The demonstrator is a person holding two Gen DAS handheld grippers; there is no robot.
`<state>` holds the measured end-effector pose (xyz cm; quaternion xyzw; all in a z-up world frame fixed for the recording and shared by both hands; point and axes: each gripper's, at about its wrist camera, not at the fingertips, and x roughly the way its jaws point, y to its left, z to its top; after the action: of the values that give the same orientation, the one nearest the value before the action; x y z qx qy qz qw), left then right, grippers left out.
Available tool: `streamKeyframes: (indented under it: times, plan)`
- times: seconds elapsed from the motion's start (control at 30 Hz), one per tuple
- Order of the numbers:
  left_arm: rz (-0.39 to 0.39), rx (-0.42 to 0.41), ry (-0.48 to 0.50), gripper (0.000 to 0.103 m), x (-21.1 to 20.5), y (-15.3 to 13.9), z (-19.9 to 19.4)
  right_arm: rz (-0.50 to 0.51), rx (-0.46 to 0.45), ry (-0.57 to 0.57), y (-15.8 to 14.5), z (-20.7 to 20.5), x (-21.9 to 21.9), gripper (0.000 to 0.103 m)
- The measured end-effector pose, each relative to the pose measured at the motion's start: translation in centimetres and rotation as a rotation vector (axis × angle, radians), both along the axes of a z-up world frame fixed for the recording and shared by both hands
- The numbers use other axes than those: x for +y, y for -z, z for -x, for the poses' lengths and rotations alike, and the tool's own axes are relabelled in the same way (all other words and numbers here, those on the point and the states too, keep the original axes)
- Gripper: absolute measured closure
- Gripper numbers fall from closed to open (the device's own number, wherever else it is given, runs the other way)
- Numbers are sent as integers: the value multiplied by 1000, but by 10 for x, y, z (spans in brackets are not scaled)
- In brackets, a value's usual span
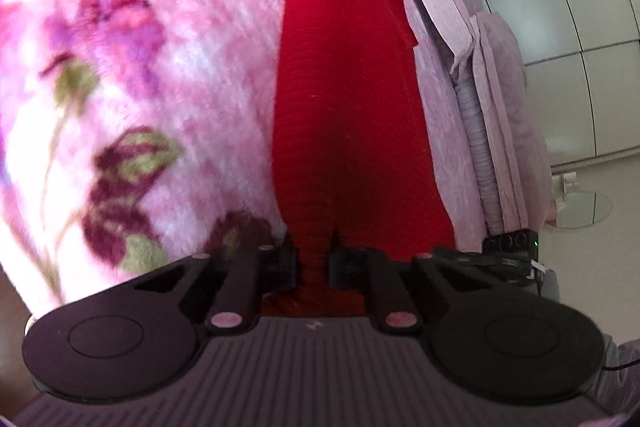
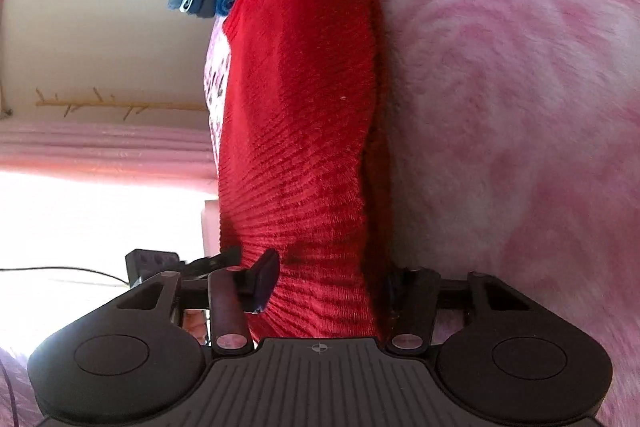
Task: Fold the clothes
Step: 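Grasp the sweater strip end with the left gripper while the right gripper grasps it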
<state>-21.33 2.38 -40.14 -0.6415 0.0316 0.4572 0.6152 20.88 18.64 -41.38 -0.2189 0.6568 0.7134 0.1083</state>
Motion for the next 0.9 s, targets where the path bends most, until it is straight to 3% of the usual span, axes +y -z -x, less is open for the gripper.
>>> streamKeyframes:
  times: [0.27,0.4,0.6,0.8,0.9]
  plan:
    - [-90,-7,51,96,-25,-26,2,-22,23,22,-14,-13,-14,93]
    - [-49,-36,57,96,-52,-34,-5,18,24,27,-22,-20,-34,93]
    - [70,-97,35,96,-91,-46,-10,185,14,55,-36,-26,-48,93]
    - [58,-220,-40,95,-56,-76,12,352,4,84,-50,-31,-62,91]
    - [39,-291,-77,95,-17,-87,30,400,25,107,-65,-20,-26,90]
